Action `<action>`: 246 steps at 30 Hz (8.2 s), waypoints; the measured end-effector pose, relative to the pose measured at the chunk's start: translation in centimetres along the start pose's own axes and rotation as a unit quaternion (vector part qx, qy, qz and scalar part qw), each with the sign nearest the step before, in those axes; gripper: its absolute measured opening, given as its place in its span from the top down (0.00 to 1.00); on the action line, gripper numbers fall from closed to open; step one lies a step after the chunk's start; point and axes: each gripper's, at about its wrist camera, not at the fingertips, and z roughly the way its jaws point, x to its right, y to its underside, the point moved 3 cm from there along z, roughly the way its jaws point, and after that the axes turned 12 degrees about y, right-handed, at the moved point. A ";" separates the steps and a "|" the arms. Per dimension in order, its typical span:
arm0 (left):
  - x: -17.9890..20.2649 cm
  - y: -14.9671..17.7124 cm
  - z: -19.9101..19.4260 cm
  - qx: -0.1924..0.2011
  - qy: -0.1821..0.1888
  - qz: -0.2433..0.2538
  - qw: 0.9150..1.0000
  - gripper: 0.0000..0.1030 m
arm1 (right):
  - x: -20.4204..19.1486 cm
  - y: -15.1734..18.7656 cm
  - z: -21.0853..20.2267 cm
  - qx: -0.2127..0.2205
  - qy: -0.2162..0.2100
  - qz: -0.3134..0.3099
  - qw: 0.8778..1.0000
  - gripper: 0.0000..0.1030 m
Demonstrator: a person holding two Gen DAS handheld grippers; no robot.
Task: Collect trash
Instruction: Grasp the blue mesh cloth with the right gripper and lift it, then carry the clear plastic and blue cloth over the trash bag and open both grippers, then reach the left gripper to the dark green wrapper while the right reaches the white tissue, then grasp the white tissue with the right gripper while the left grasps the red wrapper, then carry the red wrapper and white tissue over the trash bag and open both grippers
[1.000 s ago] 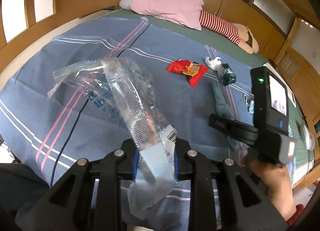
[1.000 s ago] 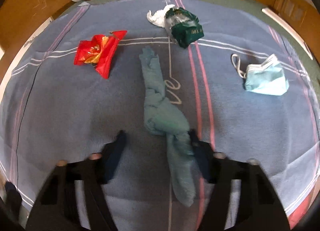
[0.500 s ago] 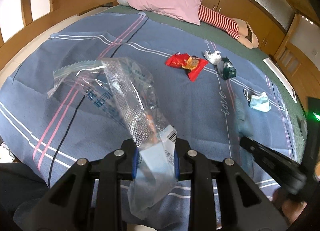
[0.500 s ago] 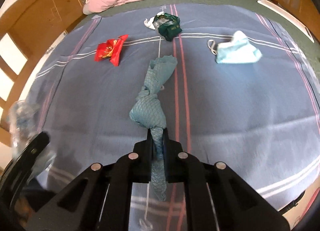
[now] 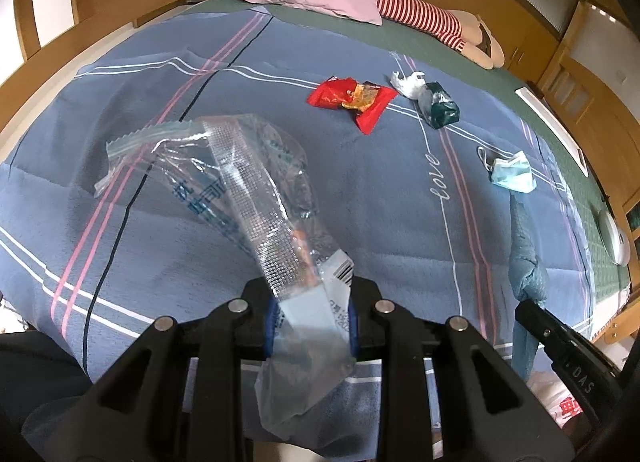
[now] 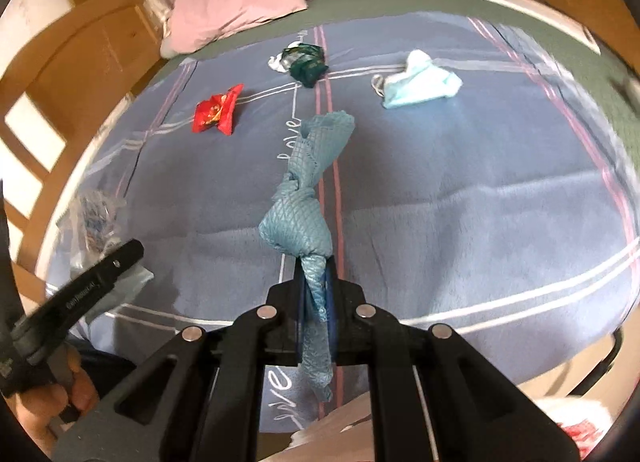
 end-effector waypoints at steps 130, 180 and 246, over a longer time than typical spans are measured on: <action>-8.6 -6.0 -7.1 0.136 0.020 -0.134 0.981 0.07 | -10.7 -25.6 20.3 0.031 0.155 -0.059 0.986 0.38; -12.5 -5.5 -6.2 0.126 0.019 -0.263 0.956 0.04 | -16.0 -12.6 4.4 -0.060 -0.152 -0.258 0.952 0.83; 17.5 16.5 -7.6 -0.126 0.241 0.419 0.866 0.59 | 18.5 6.2 -15.2 0.072 0.059 0.162 0.982 0.24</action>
